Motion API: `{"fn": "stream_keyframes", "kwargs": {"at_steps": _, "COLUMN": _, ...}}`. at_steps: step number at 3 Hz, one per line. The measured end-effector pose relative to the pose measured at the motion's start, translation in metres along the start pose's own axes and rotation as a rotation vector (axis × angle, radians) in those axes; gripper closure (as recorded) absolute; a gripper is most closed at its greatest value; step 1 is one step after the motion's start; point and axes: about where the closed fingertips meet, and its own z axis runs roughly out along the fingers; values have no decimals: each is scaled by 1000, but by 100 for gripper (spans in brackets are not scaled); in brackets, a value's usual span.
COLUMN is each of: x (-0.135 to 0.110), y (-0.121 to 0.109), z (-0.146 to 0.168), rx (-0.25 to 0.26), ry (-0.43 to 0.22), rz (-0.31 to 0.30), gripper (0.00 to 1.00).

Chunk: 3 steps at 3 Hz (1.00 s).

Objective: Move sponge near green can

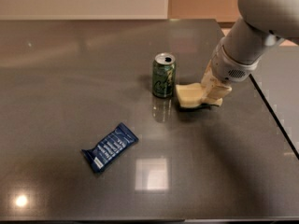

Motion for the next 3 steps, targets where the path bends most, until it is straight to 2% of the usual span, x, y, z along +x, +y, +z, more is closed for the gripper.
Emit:
{"fn": "stream_keyframes", "kwargs": {"at_steps": 2, "x": -3, "y": 1, "z": 4, "rx": 22, "ry": -18, "rz": -5, "gripper": 12}}
{"fn": "stream_keyframes", "kwargs": {"at_steps": 3, "x": -3, "y": 1, "z": 4, "rx": 22, "ry": -17, "rz": -6, "gripper": 0}}
